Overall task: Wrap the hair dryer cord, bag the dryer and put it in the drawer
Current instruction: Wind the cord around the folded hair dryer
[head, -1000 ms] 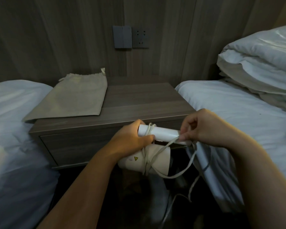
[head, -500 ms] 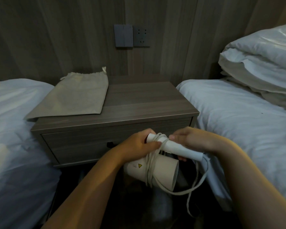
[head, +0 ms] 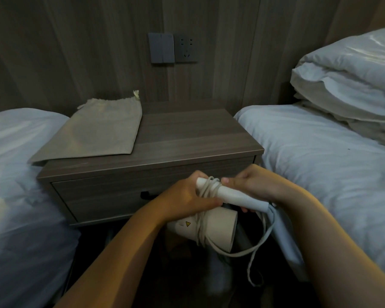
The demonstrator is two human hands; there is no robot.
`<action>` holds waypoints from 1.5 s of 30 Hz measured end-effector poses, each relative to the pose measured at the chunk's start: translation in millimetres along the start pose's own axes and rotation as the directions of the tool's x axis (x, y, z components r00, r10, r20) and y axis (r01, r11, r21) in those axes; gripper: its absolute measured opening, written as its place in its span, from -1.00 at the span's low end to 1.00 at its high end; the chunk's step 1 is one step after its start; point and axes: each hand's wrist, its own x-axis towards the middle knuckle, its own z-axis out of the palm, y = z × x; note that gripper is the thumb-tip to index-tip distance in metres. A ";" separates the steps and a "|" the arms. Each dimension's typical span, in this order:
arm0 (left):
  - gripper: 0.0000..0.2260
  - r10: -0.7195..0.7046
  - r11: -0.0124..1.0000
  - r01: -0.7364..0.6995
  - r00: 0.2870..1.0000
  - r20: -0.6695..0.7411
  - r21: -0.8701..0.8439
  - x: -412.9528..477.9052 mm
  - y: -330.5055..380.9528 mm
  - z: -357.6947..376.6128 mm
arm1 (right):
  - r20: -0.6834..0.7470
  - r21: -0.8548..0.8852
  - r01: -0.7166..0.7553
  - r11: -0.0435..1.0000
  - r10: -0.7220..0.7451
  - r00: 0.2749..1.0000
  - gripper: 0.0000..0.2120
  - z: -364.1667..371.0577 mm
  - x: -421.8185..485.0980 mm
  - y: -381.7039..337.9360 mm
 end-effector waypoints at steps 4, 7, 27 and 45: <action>-0.78 0.016 0.997 -0.016 1.000 -0.005 0.081 -0.7 2.9 1.8 | 0.007 -0.087 -0.010 0.996 0.010 1.000 -0.40 0.2 -1.9 -2.5; -0.81 0.029 0.994 -0.031 0.999 0.017 0.106 -1.1 4.4 -0.6 | 0.091 -0.041 -0.030 0.999 0.034 0.995 -0.40 -4.1 -2.8 -1.1; -0.65 -0.499 0.544 0.163 0.851 -0.162 -0.823 10.4 16.8 -16.6 | -0.162 0.674 0.233 0.701 -0.167 0.972 -0.75 25.1 24.6 1.2; -0.73 -0.465 0.811 -0.043 0.560 -0.686 -0.584 3.8 26.1 -33.9 | -0.128 -0.235 0.107 0.966 -0.140 0.982 -0.73 24.4 -0.6 -32.7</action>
